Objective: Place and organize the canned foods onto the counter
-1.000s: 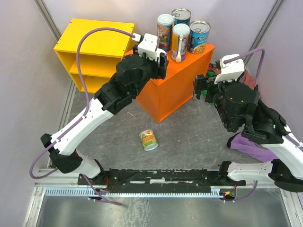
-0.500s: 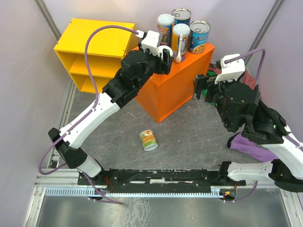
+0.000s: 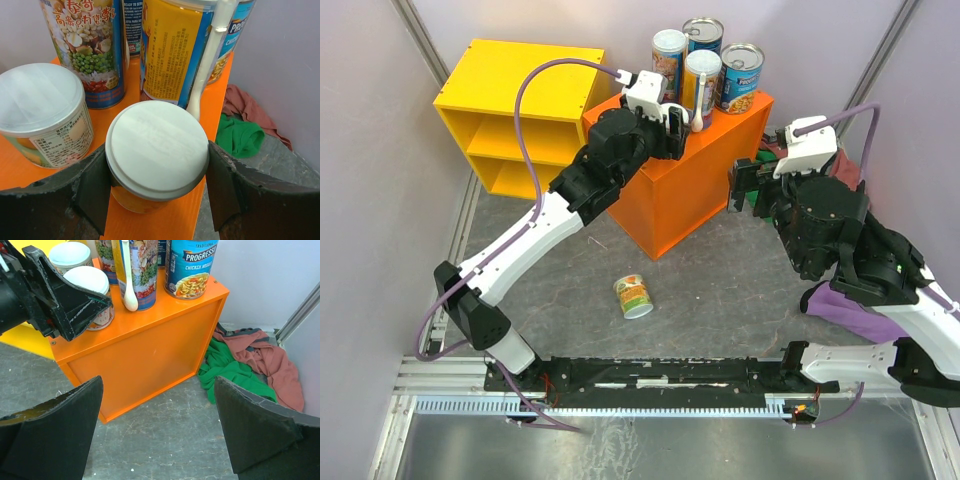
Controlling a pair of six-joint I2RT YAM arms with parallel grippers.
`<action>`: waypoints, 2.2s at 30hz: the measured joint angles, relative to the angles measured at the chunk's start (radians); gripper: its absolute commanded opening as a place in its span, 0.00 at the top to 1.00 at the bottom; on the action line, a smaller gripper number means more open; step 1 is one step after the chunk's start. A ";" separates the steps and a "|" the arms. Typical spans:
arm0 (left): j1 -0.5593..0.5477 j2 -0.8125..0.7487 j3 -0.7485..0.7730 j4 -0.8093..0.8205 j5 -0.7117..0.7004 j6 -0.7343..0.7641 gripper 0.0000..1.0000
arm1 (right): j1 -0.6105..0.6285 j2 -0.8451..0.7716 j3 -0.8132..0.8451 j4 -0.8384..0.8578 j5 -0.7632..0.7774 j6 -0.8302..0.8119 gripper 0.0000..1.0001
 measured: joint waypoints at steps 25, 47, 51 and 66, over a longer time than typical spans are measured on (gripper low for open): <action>0.024 0.026 -0.003 0.024 0.008 -0.054 0.22 | 0.000 -0.005 -0.007 0.000 0.000 -0.001 0.01; 0.026 0.015 0.033 0.014 0.009 -0.058 0.11 | 0.000 0.006 -0.006 -0.004 -0.001 0.007 0.01; 0.023 -0.071 -0.006 -0.019 0.016 -0.092 0.08 | 0.000 0.015 -0.006 -0.016 -0.001 0.018 0.01; -0.032 -0.540 -0.271 -0.367 0.016 -0.404 0.13 | 0.000 0.033 -0.018 -0.111 -0.020 0.169 0.01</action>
